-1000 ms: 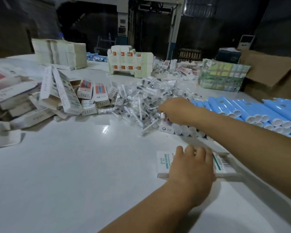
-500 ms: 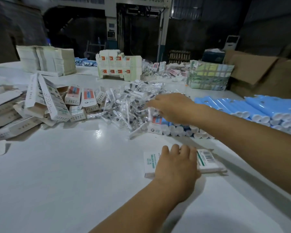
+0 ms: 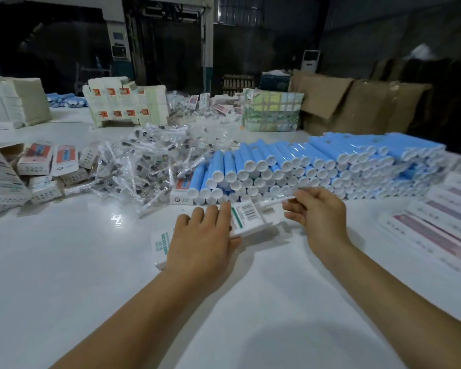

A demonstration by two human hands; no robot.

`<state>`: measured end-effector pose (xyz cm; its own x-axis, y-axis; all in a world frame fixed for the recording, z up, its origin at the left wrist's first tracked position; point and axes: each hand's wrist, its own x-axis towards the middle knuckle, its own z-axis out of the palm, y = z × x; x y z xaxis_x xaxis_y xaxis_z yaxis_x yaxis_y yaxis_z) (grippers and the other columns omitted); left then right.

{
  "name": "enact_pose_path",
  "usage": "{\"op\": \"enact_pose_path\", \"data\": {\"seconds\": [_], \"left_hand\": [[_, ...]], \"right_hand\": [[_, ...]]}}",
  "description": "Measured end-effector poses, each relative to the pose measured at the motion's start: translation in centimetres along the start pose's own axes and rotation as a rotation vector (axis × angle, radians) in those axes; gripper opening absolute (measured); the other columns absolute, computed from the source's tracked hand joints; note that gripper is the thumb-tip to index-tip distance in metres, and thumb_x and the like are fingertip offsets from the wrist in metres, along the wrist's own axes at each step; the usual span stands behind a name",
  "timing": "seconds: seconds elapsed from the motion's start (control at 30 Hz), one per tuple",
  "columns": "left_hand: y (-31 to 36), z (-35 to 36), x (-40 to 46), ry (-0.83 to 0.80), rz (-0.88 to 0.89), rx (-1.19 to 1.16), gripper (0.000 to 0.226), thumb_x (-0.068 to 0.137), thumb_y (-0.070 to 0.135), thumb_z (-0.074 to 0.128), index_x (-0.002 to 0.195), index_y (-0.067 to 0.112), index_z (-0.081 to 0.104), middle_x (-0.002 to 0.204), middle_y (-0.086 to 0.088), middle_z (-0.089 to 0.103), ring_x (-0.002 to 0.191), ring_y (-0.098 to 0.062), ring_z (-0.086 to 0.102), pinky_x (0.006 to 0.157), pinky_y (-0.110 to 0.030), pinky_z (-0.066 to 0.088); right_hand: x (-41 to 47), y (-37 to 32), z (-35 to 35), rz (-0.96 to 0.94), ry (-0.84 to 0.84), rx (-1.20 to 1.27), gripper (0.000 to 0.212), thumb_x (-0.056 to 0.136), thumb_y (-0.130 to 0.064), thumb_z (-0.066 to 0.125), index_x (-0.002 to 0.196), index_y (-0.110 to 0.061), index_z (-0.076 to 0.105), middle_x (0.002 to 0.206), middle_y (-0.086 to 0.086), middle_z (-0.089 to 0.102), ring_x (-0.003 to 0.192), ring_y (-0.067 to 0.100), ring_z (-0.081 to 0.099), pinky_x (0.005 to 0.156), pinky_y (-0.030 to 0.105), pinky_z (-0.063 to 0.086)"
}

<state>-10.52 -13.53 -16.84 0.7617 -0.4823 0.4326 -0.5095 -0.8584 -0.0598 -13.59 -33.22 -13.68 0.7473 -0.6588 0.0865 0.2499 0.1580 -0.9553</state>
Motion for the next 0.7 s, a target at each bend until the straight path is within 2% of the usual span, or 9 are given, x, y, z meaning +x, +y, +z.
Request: {"op": "enact_pose_path", "data": {"seconds": [0.1,0.2,0.33,0.43,0.5,0.53,0.63,0.7], "left_hand": [[0.4,-0.3,-0.3,0.027,0.008,0.008,0.070,0.093,0.060,0.030,0.148,0.018,0.021,0.130,0.002,0.046,0.111,-0.023,0.044,0.087,-0.037,0.031],[0.9,-0.4,-0.3,0.026,0.022,0.023,0.070,0.092,0.059,0.024,0.149,0.018,0.015,0.133,0.003,0.042,0.113,-0.022,0.041,0.088,-0.036,0.030],[1.2,-0.5,-0.4,0.038,0.014,0.017,0.071,0.090,0.057,0.025,0.148,0.017,0.021,0.129,0.002,0.046,0.111,-0.023,0.044,0.087,-0.037,0.032],[0.8,-0.4,-0.3,0.047,0.007,0.023,0.070,0.090,0.057,0.028,0.148,0.017,0.021,0.130,0.001,0.046,0.112,-0.023,0.044,0.086,-0.036,0.031],[0.6,-0.5,-0.2,0.053,-0.010,0.004,0.070,0.091,0.056,0.033,0.148,0.016,0.024,0.133,0.000,0.046,0.113,-0.025,0.045,0.087,-0.037,0.032],[0.4,-0.5,-0.1,0.055,-0.024,-0.004,0.070,0.092,0.056,0.034,0.148,0.016,0.024,0.134,-0.001,0.046,0.114,-0.025,0.045,0.087,-0.037,0.033],[-0.2,-0.4,0.3,0.050,-0.084,0.004,0.071,0.093,0.059,0.029,0.150,0.018,0.018,0.137,-0.001,0.043,0.119,-0.025,0.042,0.089,-0.037,0.032],[-0.3,-0.3,0.5,0.057,-0.112,0.011,0.072,0.092,0.059,0.026,0.150,0.018,0.015,0.137,-0.001,0.042,0.119,-0.024,0.041,0.088,-0.036,0.032]], "right_hand": [[-1.1,0.8,1.3,-0.007,0.021,-0.145,0.015,0.080,-0.008,0.071,0.081,-0.017,0.058,0.075,0.007,0.070,0.062,0.011,0.067,0.059,0.027,0.051],[-2.4,1.4,2.0,-0.042,-0.015,-0.245,0.013,0.080,-0.012,0.072,0.074,-0.019,0.063,0.077,0.004,0.072,0.079,0.022,0.069,0.077,0.038,0.054],[-3.4,1.8,2.7,0.024,-0.213,-0.289,0.016,0.094,-0.028,0.056,0.081,-0.035,0.062,0.080,-0.010,0.071,0.079,0.009,0.069,0.079,0.029,0.053],[-3.4,1.3,2.4,-0.041,-0.214,-0.232,0.020,0.098,-0.027,0.047,0.085,-0.033,0.060,0.083,-0.014,0.072,0.082,-0.003,0.065,0.085,0.026,0.048],[-3.2,0.9,1.6,-0.143,-0.099,-0.242,0.027,0.096,-0.023,0.049,0.078,-0.032,0.067,0.093,-0.016,0.068,0.084,-0.013,0.058,0.085,0.023,0.042],[-3.1,0.8,1.1,-0.168,-0.045,-0.252,0.030,0.094,-0.021,0.050,0.073,-0.032,0.069,0.095,-0.017,0.064,0.084,-0.012,0.056,0.084,0.023,0.041],[-3.4,1.1,0.5,-0.132,-0.010,-0.218,0.027,0.091,-0.017,0.054,0.071,-0.027,0.068,0.074,-0.013,0.063,0.072,0.007,0.055,0.075,0.031,0.044],[-3.8,1.4,0.9,-0.108,-0.051,-0.226,0.026,0.090,-0.015,0.057,0.069,-0.026,0.070,0.063,-0.011,0.065,0.065,0.007,0.056,0.071,0.035,0.045]]}}
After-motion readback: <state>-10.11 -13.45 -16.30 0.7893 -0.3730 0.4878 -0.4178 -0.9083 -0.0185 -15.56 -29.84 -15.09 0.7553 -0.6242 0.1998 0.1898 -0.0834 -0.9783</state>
